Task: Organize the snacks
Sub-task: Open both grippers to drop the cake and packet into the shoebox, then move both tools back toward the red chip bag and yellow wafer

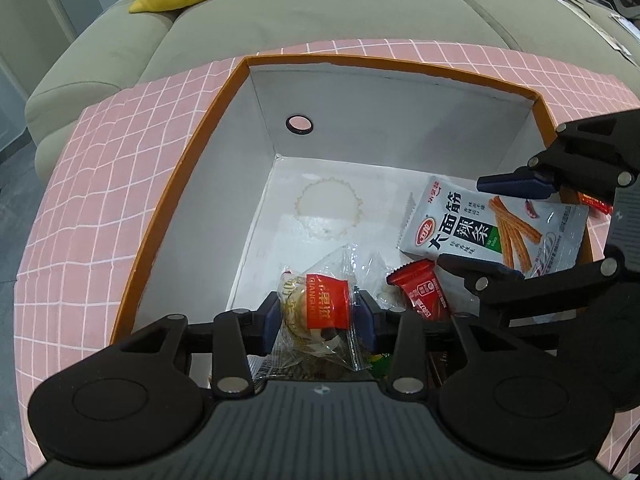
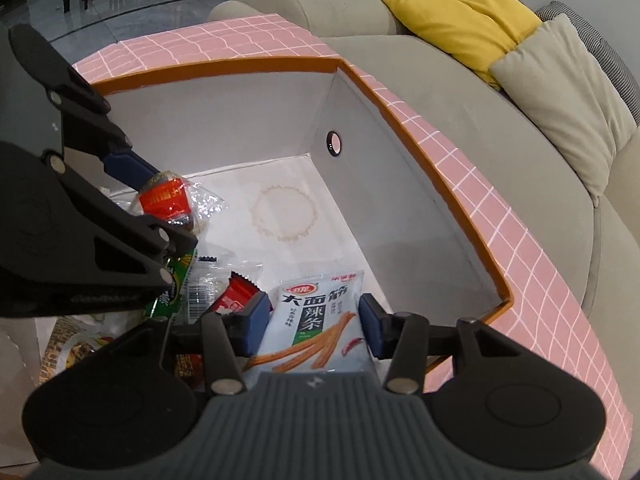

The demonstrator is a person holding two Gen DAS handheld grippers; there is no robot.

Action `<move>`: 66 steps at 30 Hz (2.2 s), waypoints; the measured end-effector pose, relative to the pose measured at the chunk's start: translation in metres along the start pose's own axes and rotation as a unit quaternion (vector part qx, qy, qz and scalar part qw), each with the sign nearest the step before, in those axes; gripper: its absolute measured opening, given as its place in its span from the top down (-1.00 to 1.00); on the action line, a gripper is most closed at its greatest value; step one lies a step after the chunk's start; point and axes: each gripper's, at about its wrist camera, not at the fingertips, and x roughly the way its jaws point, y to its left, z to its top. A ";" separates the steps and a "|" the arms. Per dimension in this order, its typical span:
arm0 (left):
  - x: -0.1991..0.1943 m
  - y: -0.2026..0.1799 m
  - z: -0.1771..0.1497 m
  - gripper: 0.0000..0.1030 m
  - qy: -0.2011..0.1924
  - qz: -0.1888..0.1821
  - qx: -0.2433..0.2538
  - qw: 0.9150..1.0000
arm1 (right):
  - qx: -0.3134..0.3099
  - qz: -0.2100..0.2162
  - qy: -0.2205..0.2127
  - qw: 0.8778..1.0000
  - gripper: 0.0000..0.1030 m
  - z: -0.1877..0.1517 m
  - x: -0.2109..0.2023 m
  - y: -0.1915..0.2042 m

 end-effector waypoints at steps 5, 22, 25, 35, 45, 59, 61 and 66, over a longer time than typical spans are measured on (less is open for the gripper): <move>-0.007 -0.002 0.001 0.01 -0.003 0.011 0.007 1.000 | 0.007 0.003 0.001 1.000 -0.05 0.003 -0.007 -0.001; -0.068 0.004 -0.004 -0.36 -0.040 0.023 -0.024 0.999 | 0.058 0.025 -0.039 0.997 -0.65 0.004 -0.070 -0.011; -0.083 -0.003 -0.005 -0.36 -0.052 0.024 -0.025 0.998 | 0.075 0.032 -0.060 0.995 -0.68 -0.002 -0.089 -0.015; -0.127 -0.035 -0.016 -0.42 -0.102 0.015 -0.032 0.994 | 0.178 0.029 -0.118 0.977 -0.71 -0.057 -0.140 -0.037; -0.143 -0.086 -0.035 -0.42 -0.139 -0.014 -0.018 0.990 | 0.263 -0.019 -0.129 0.956 -0.71 -0.131 -0.149 -0.053; -0.106 -0.163 -0.045 -0.42 -0.131 -0.097 0.002 0.987 | 0.277 -0.068 -0.088 0.954 -0.69 -0.225 -0.119 -0.064; -0.098 -0.171 -0.043 -0.42 -0.129 -0.103 0.009 0.986 | 0.275 -0.074 -0.082 0.955 -0.68 -0.232 -0.113 -0.069; -0.079 -0.182 -0.037 -0.42 -0.121 -0.117 0.001 0.986 | 0.273 -0.086 -0.077 0.955 -0.66 -0.243 -0.105 -0.078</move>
